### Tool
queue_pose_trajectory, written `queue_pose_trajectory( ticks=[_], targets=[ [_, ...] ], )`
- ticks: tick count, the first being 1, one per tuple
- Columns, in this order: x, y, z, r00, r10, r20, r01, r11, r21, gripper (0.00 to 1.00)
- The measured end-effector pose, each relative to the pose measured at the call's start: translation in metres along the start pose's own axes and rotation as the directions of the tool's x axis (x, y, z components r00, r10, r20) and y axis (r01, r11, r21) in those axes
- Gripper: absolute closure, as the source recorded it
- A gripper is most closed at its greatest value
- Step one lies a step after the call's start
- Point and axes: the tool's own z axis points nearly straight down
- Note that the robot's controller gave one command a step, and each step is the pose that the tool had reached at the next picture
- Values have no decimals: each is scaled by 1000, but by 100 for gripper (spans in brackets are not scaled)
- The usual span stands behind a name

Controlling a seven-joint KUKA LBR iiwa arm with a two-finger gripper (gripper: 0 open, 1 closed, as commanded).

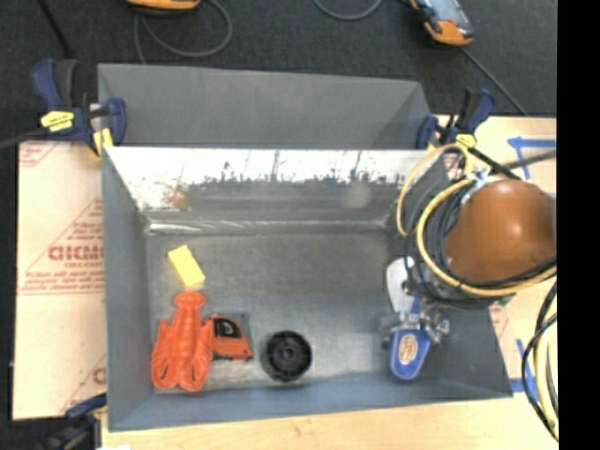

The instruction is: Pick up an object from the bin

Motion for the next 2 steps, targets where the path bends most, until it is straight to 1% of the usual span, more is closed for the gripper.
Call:
queue_pose_trajectory(
  ticks=[1, 2],
  targets=[
    [2, 0, -21, 1000, 1, -13, -1, 1000, 3, 100],
    [1, -2, -35, 1000, 2, -16, -2, 1000, 13, 100]
  ],
)
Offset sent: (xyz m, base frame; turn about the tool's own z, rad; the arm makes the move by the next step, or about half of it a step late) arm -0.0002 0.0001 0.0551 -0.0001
